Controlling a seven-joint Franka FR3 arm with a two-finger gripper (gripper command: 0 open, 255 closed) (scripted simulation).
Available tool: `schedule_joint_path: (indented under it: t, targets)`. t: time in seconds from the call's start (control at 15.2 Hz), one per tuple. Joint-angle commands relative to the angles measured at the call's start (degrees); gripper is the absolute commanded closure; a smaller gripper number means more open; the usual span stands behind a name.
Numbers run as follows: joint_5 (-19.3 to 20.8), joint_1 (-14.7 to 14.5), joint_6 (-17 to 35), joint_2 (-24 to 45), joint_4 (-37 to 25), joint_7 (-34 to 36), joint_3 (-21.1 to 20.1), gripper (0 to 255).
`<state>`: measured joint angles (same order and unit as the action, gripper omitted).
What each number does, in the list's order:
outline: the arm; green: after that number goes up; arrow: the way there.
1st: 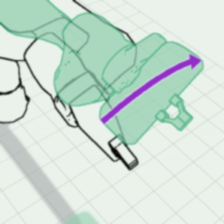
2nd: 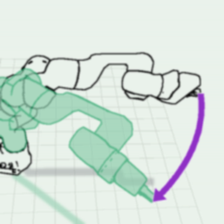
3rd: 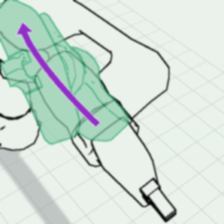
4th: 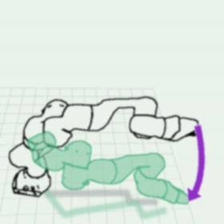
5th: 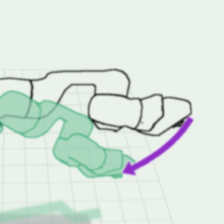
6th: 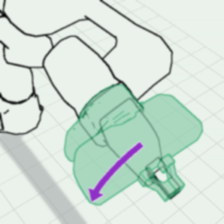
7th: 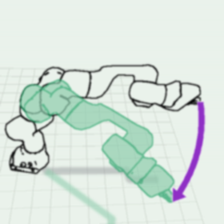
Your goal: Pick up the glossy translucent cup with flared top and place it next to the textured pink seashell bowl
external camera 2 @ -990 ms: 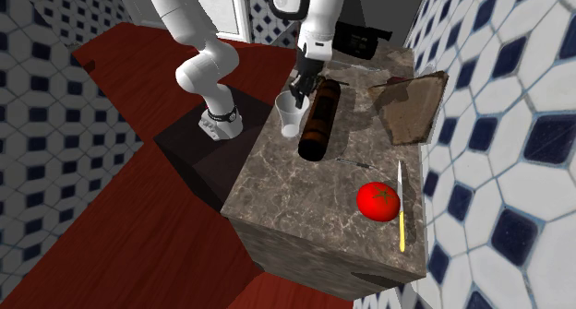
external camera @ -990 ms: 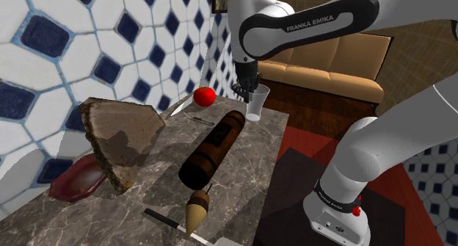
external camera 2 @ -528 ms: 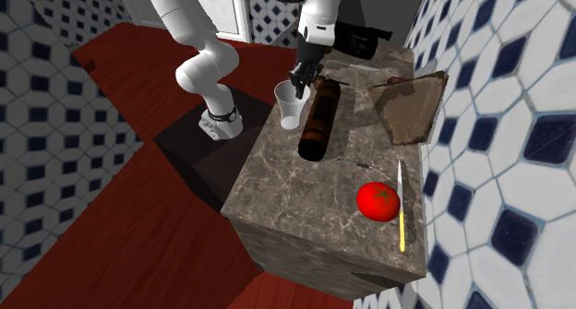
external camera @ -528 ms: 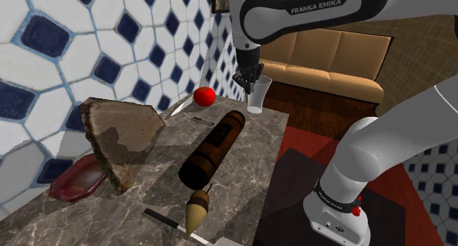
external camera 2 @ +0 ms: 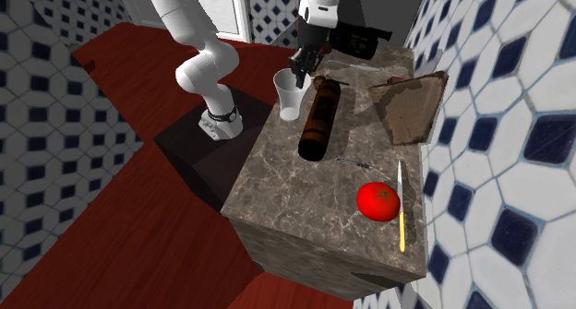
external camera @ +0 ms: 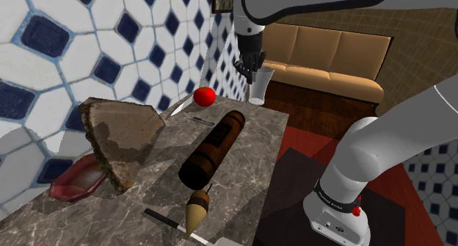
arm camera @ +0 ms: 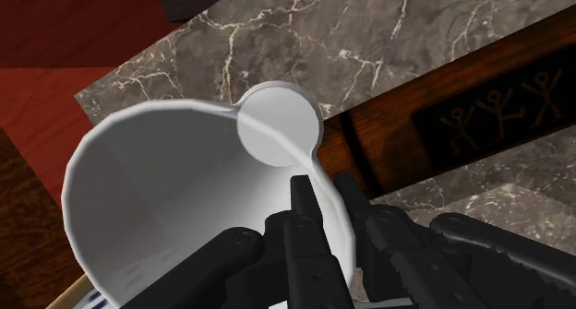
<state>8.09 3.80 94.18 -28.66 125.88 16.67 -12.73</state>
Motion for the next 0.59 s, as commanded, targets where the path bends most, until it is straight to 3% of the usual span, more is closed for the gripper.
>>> schedule_joint_path:
  t: [0.0,0.2,0.53]
  targets:
    - [0.0,0.0,-1.6,0.2,-1.9,-0.2,-0.1,255]
    - [0.1,0.1,-3.8,0.5,-4.4,-0.6,-0.1,255]
    - [-2.2,-1.8,-5.6,3.7,-8.1,6.5,-5.7,255]
